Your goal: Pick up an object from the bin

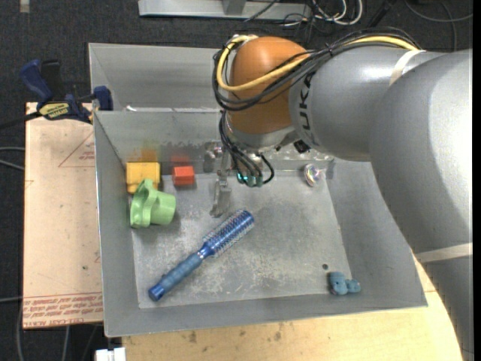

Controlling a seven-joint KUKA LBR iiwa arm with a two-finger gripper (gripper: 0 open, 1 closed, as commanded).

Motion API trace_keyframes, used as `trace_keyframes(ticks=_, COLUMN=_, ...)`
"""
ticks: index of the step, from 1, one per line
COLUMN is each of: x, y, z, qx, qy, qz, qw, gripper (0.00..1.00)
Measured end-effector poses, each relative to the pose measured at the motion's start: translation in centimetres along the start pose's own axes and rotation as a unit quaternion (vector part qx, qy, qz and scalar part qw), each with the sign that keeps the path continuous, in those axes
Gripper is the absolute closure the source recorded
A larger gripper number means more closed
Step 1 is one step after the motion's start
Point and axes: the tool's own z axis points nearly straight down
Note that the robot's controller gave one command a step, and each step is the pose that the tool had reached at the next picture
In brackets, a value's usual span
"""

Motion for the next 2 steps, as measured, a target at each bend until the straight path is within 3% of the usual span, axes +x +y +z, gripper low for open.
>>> trace_keyframes(ticks=1, x=8.1, y=-0.1, z=-1.1, qx=0.0, qy=-0.0007, qz=0.022, qw=0.9998, gripper=0.0)
trace_keyframes(ticks=2, x=6.6, y=-1.9, z=6.2, qx=0.001, qy=-0.0015, qz=-0.164, qw=0.9865, gripper=0.0)
